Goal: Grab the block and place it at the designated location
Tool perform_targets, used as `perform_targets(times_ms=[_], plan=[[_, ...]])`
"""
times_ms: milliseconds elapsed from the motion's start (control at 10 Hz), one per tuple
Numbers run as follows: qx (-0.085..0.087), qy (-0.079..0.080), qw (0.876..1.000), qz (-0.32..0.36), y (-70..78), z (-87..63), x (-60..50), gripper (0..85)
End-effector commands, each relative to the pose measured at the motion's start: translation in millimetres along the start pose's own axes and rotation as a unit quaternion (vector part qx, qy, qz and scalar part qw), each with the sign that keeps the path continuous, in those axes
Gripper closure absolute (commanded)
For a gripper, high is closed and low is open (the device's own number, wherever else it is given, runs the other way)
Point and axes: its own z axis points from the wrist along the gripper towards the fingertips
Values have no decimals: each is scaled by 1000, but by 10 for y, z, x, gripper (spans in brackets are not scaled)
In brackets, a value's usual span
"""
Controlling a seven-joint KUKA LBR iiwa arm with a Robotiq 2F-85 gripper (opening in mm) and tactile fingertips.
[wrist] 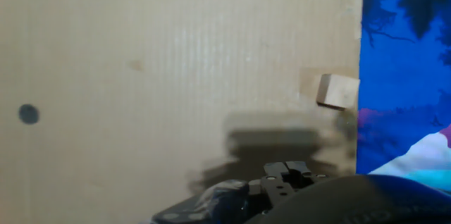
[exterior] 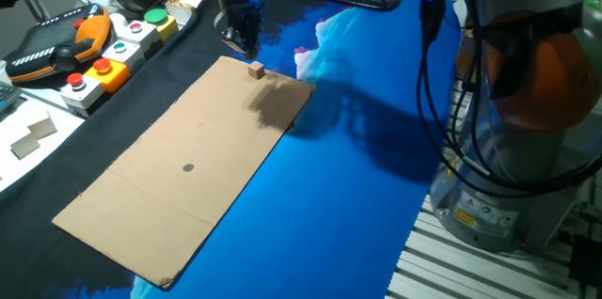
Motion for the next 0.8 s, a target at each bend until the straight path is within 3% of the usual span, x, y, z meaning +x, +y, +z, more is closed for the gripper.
perform_targets(times_ms=[0, 300, 400, 700], plan=[[-2, -2, 1000, 1, -47, 44, -17, 843], [-1, -7, 1000, 16, -213, 192, -70, 843], [8, -8, 1000, 28, -270, 211, -74, 843], [5, -9, 999, 42, -414, 176, -150, 843]])
